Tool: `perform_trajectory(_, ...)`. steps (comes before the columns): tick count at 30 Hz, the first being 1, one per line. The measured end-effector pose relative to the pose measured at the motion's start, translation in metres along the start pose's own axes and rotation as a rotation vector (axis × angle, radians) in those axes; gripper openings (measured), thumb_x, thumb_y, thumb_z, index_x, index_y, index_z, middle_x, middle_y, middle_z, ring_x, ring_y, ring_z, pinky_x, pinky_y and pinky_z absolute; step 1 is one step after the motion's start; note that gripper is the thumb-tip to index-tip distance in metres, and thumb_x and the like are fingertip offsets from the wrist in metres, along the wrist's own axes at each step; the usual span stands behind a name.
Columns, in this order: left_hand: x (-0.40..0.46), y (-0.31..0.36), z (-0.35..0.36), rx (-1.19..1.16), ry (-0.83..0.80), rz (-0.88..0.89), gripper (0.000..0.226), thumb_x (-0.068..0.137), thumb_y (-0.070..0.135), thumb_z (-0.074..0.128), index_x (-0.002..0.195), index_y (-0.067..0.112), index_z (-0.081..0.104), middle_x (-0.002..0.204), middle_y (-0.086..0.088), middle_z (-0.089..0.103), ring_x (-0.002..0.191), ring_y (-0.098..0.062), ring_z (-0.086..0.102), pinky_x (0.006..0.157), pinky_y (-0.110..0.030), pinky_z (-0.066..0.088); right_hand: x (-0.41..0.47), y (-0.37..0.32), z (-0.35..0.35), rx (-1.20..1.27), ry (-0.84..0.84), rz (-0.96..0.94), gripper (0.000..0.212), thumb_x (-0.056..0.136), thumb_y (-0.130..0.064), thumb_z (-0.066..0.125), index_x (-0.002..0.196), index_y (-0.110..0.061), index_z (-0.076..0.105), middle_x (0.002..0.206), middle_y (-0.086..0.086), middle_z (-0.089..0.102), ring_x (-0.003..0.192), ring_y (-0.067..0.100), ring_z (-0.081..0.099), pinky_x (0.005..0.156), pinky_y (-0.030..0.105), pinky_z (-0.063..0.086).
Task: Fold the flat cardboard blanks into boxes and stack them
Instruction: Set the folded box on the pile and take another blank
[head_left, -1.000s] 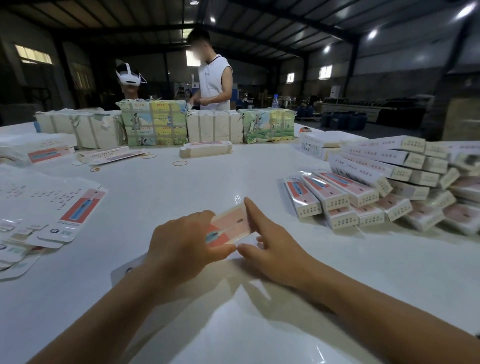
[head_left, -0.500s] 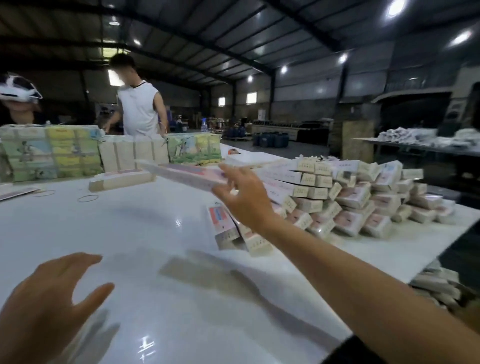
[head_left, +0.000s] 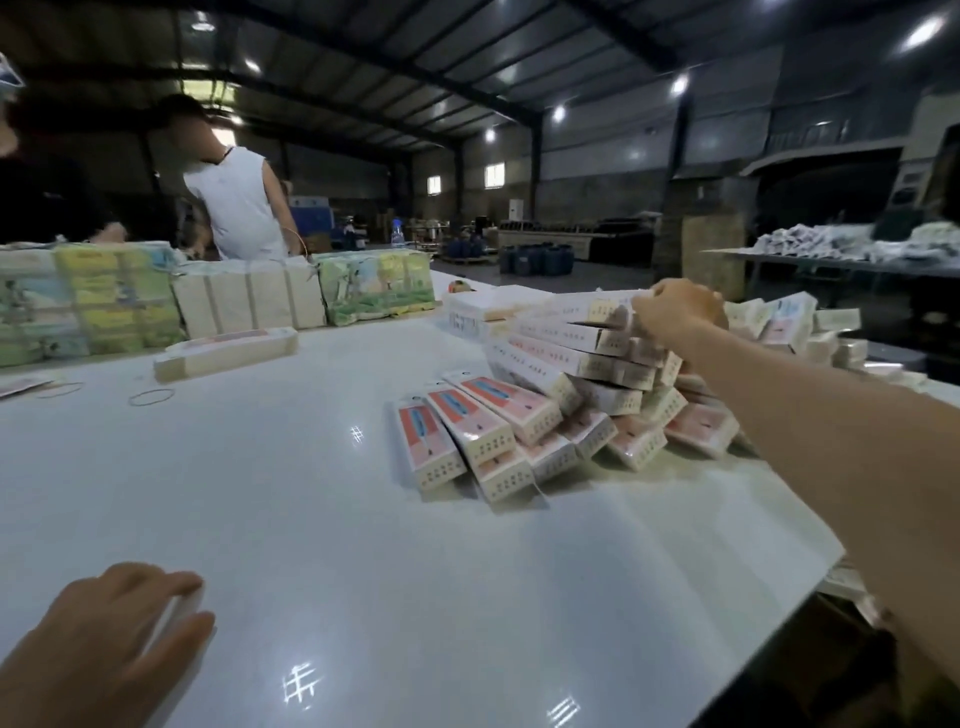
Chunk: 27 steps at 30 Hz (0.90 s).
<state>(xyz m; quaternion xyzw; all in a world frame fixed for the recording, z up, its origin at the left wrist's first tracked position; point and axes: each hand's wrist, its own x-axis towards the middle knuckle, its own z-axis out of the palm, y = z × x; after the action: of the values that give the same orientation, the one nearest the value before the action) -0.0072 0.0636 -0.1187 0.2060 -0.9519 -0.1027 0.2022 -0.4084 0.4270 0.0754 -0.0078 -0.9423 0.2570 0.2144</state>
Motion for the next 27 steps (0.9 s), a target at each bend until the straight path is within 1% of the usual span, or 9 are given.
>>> perform_trajectory(3, 0.003, 0.018, -0.011, 0.037, 0.027, -0.092, 0.047, 0.065, 0.060, 0.048, 0.088, 0.028, 0.073, 0.084, -0.008, 0.062, 0.073, -0.038, 0.060, 0.066, -0.053, 0.050, -0.010, -0.019, -0.020, -0.058, 0.151, -0.091, 0.048, 0.095, -0.043, 0.041, 0.131, -0.014, 0.052, 0.141, 0.020, 0.036, 0.129, 0.037, 0.030, 0.102, 0.046, 0.031)
perform_trajectory(5, 0.001, 0.038, -0.023, 0.008, 0.070, -0.091, 0.051, 0.066, 0.059, 0.049, 0.091, 0.023, 0.074, 0.086, -0.005, 0.063, 0.080, -0.034, 0.061, 0.073, -0.050, 0.050, -0.028, -0.048, -0.037, 0.091, 0.239, -0.257, 0.047, 0.096, -0.040, 0.041, 0.134, -0.015, 0.048, 0.141, 0.016, 0.037, 0.129, 0.034, 0.030, 0.103, 0.046, 0.030)
perform_trajectory(8, -0.007, 0.057, -0.037, -0.017, 0.050, -0.123, 0.030, 0.080, 0.042, 0.063, 0.101, 0.021, 0.071, 0.101, -0.001, 0.061, 0.096, -0.024, 0.052, 0.086, -0.040, 0.042, -0.089, -0.097, -0.047, 0.390, 0.305, -0.623, 0.040, 0.094, -0.033, 0.045, 0.129, -0.017, 0.054, 0.129, 0.007, 0.051, 0.116, 0.020, 0.038, 0.091, 0.035, 0.031)
perform_trajectory(10, -0.011, 0.062, -0.039, -0.012, 0.056, -0.114, 0.025, 0.085, 0.035, 0.063, 0.108, 0.024, 0.067, 0.110, 0.004, 0.058, 0.101, -0.017, 0.046, 0.088, -0.034, 0.040, -0.150, -0.115, -0.039, 0.551, 0.234, -0.879, 0.035, 0.091, -0.031, 0.047, 0.118, -0.017, 0.063, 0.115, -0.001, 0.061, 0.104, 0.010, 0.040, 0.085, 0.029, 0.030)
perform_trajectory(13, -0.014, 0.064, -0.038, -0.020, 0.050, -0.112, 0.029, 0.090, 0.039, 0.052, 0.116, 0.028, 0.060, 0.118, 0.009, 0.052, 0.108, -0.011, 0.041, 0.092, -0.027, 0.036, -0.233, -0.120, 0.001, 0.547, -0.099, -1.157, 0.024, 0.094, -0.028, 0.051, 0.104, -0.020, 0.071, 0.108, -0.003, 0.068, 0.103, 0.017, 0.052, 0.086, 0.036, 0.039)
perform_trajectory(15, -0.014, 0.065, -0.039, -0.012, 0.038, -0.118, 0.032, 0.092, 0.040, 0.050, 0.120, 0.027, 0.057, 0.122, 0.008, 0.050, 0.113, -0.012, 0.040, 0.094, -0.026, 0.035, -0.268, -0.115, 0.037, 0.334, -0.319, -1.197, 0.025, 0.097, -0.028, 0.048, 0.104, -0.022, 0.071, 0.115, -0.002, 0.066, 0.112, 0.020, 0.051, 0.094, 0.037, 0.039)
perform_trajectory(18, -0.016, 0.069, -0.043, 0.003, 0.017, -0.126, 0.033, 0.092, 0.040, 0.049, 0.121, 0.026, 0.057, 0.125, 0.007, 0.050, 0.117, -0.014, 0.040, 0.095, -0.027, 0.034, -0.297, -0.101, 0.077, 0.105, -0.486, -1.197, 0.030, 0.097, -0.034, 0.042, 0.114, -0.026, 0.065, 0.124, -0.006, 0.058, 0.118, 0.019, 0.047, 0.095, 0.033, 0.040)
perform_trajectory(23, -0.011, 0.068, -0.047, -0.008, -0.056, -0.164, 0.035, 0.089, 0.040, 0.050, 0.121, 0.026, 0.058, 0.124, 0.004, 0.051, 0.119, -0.016, 0.040, 0.096, -0.031, 0.036, -0.301, -0.095, 0.089, 0.186, -0.488, -1.157, 0.029, 0.096, -0.035, 0.047, 0.119, -0.031, 0.064, 0.129, -0.010, 0.056, 0.119, 0.013, 0.048, 0.096, 0.025, 0.036)
perform_trajectory(27, 0.012, 0.024, -0.096, -0.008, -0.060, -0.280, 0.045, 0.091, 0.046, 0.051, 0.128, 0.022, 0.052, 0.133, 0.001, 0.049, 0.120, -0.020, 0.047, 0.097, -0.034, 0.040, -0.303, -0.096, 0.087, 0.233, -0.501, -1.143, 0.026, 0.094, -0.029, 0.053, 0.115, -0.025, 0.068, 0.125, -0.009, 0.060, 0.117, 0.013, 0.050, 0.094, 0.023, 0.035)
